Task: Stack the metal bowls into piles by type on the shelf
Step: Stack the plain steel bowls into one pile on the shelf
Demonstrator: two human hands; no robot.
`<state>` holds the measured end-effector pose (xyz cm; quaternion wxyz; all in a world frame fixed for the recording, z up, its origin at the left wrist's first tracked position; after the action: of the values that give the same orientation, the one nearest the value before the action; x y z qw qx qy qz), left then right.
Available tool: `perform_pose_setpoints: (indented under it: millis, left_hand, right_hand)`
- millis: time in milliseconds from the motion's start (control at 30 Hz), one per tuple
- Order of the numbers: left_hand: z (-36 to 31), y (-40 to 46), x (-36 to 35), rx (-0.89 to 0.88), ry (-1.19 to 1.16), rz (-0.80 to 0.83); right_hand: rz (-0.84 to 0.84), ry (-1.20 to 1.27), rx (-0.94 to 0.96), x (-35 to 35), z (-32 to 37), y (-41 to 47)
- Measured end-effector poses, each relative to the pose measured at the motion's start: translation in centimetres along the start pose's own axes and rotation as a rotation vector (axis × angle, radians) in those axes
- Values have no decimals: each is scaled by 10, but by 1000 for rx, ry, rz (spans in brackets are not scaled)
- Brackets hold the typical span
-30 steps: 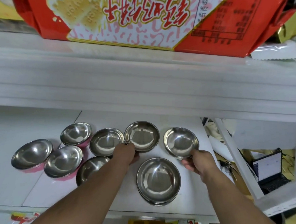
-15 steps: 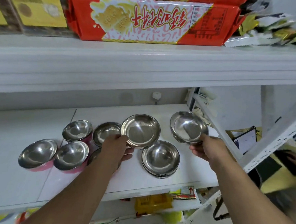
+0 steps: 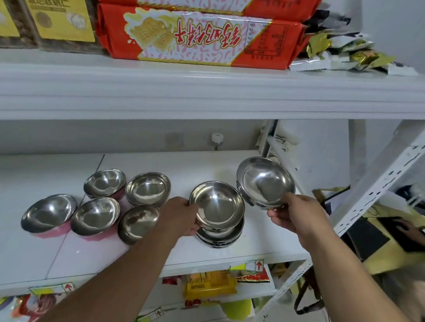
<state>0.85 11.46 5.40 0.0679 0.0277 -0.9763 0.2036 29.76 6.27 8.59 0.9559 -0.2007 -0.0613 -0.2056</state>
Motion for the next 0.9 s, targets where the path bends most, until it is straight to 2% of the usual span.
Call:
perform_pose_setpoints:
  millis: [267,433,733,900]
  left_hand:
    - [12,0,-9,66,81,1]
    - [17,-2,-7,39,142,3]
    - [37,-6,7,87,-3,-76]
    - [46,-15,14,104,-48,-86]
  right_hand:
    - [99,-59,-3,-17,-2,-4]
    - [171,-109,-10,-39,-8,-4]
    - [269,-274,-46,-74,-19,-8]
    - [262,-317,-44,-75,-21,-6]
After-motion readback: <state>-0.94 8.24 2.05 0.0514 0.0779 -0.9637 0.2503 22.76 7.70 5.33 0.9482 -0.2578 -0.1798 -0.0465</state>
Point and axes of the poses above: each hand's wrist, its own y-axis towards the middle knuckle, its own x-axis out of the back of the hand, z = x × y, the point moved 7 cm from there along y, towards the middle knuckle, and after that the axes turned 9 degrees about -y, right-handed, at the moved point
